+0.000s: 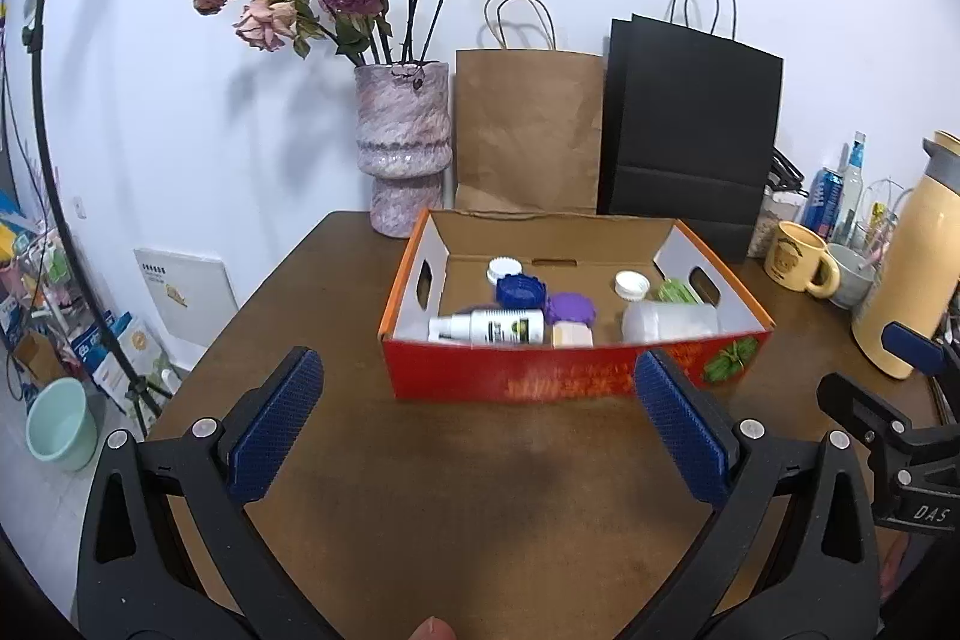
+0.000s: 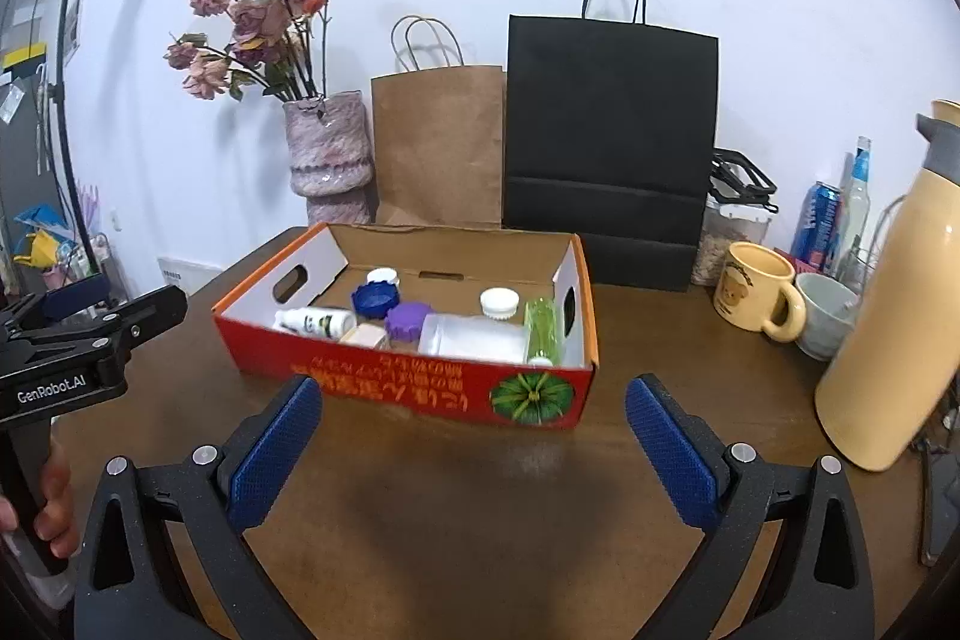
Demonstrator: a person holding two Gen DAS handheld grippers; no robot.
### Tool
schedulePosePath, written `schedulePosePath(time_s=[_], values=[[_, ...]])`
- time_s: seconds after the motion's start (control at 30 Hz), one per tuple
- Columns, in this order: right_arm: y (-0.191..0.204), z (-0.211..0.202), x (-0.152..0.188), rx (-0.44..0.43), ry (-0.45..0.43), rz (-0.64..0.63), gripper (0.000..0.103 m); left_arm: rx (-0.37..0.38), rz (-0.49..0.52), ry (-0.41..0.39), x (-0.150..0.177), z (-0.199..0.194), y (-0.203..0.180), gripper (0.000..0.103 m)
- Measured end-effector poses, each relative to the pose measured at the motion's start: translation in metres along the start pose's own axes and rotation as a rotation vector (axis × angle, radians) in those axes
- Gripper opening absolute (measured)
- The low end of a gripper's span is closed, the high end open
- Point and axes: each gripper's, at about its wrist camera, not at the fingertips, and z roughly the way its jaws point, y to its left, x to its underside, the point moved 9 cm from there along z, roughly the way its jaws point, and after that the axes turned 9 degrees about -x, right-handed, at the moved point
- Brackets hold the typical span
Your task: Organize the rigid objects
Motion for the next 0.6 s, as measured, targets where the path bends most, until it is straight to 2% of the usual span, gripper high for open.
schedulePosePath(time_s=[0.6], values=[[0.027,-0.077,0.049,-0.005,-0.002,-0.002,0.103,0.022,0.033,0.007,0.056,-0.075,0.007,0.103]])
